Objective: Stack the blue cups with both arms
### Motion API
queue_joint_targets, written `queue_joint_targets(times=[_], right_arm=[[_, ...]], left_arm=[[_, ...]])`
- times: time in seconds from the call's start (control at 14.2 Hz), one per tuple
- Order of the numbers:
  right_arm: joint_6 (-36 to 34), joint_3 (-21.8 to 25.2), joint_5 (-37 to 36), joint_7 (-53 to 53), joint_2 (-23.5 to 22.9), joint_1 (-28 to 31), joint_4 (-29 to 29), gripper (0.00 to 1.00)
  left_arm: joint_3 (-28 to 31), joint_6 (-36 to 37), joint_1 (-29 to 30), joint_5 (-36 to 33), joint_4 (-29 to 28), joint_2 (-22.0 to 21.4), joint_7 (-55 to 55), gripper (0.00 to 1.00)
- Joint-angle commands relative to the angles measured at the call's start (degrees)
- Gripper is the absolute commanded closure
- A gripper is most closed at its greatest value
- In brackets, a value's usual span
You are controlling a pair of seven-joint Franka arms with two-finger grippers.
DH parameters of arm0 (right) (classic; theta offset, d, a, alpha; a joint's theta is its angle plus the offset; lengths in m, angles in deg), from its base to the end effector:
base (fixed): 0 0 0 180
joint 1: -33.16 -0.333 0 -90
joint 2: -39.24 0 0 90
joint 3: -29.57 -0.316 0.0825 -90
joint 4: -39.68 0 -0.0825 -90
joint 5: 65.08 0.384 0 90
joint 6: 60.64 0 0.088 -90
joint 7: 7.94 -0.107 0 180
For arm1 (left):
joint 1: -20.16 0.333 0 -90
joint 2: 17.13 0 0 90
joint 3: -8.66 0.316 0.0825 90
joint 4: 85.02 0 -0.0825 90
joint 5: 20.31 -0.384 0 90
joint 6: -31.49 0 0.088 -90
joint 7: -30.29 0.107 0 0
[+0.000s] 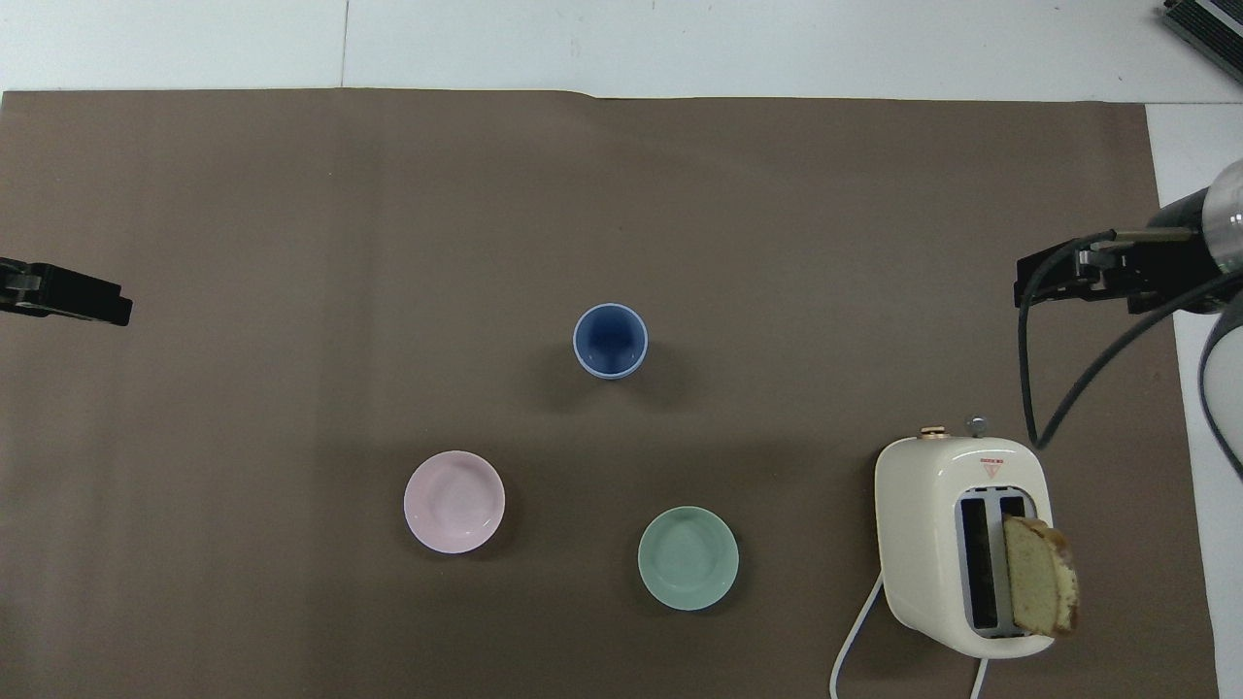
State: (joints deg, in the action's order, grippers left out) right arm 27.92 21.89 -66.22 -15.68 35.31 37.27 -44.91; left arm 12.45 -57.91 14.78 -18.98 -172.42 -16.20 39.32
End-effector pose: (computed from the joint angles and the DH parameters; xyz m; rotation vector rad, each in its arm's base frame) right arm 0.5728 0.0307 0.6284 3.1289 -0.1152 0.0037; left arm 0.5587 -0.0183 0.6360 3.1071 -0.2895 0.0314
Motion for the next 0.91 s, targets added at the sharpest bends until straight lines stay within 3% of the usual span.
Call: queue_joint_targets(times=[0.0, 0.84], right_arm=[[0.47, -0.23, 1.4, 1.68, 1.39, 0.9, -1.63, 0.0], [-0.14, -0.32, 1.4, 1.68, 1.92, 0.89, -2.33, 0.0]], left_arm=[[-0.62, 0.19, 0.9, 0.08, -1.02, -1.11, 0.36, 0.0], [-0.62, 0.19, 0.9, 0.08, -1.11, -1.11, 0.19, 0.0]])
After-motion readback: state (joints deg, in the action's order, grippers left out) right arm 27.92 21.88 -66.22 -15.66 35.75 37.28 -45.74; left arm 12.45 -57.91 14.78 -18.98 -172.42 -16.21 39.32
